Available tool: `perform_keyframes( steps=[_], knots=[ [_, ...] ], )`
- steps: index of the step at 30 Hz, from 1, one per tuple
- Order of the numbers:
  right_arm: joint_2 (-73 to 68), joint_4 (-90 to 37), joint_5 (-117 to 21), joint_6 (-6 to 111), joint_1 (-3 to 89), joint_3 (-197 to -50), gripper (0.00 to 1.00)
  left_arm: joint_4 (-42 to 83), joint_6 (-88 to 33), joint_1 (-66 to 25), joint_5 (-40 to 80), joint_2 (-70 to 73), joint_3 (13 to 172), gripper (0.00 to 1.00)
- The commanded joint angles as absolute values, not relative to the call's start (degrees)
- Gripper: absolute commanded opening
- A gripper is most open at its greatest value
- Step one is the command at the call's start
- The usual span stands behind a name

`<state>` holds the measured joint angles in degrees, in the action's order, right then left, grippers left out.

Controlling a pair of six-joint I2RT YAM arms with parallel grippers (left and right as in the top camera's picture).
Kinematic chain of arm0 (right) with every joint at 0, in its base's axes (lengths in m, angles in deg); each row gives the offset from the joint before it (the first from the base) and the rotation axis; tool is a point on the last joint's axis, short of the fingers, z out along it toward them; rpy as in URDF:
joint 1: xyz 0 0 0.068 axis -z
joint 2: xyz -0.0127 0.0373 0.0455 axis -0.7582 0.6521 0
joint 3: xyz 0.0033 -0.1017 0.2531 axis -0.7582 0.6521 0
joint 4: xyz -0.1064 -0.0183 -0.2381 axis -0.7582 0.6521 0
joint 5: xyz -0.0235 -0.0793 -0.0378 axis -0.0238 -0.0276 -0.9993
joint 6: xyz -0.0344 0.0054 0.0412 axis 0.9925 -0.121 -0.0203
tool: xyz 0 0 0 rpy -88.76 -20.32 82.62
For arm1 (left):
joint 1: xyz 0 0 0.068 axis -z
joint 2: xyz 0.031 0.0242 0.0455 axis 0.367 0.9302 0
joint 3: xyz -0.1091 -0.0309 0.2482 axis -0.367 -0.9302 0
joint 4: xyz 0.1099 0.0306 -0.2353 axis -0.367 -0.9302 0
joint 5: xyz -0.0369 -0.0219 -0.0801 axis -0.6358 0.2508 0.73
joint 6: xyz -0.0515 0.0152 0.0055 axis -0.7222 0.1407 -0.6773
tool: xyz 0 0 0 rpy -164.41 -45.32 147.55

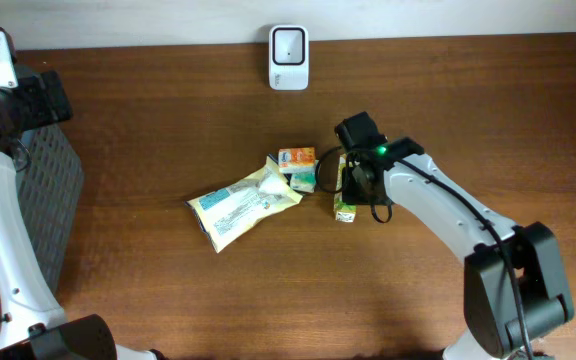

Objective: Scan the item barcode
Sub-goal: 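Move the right gripper over the green tea carton, then grasp the green tea carton with the right gripper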

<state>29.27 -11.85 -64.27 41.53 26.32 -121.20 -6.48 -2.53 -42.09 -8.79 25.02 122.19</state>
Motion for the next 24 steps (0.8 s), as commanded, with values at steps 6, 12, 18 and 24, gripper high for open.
perform_keyframes(
  steps=[6,12,18,24],
  knots=[
    [33.64,-19.92,-54.85,42.29,23.81,-121.81,0.43,-6.44,-1.6,-42.33,-9.01,24.01,122.54,0.99],
    [33.64,-27.39,-45.73,47.8,21.66,-121.81,0.55,-6.44,-1.6,-42.33,-9.01,24.01,122.54,0.99],
    [32.05,-22.06,-43.87,37.26,32.72,-127.01,0.63,-6.44,-1.6,-42.33,-9.01,24.01,122.54,0.99],
    [35.32,-32.25,-42.71,42.68,36.5,-127.54,0.7,-6.46,-1.6,-42.33,-9.01,24.01,122.54,0.99]
  ],
)
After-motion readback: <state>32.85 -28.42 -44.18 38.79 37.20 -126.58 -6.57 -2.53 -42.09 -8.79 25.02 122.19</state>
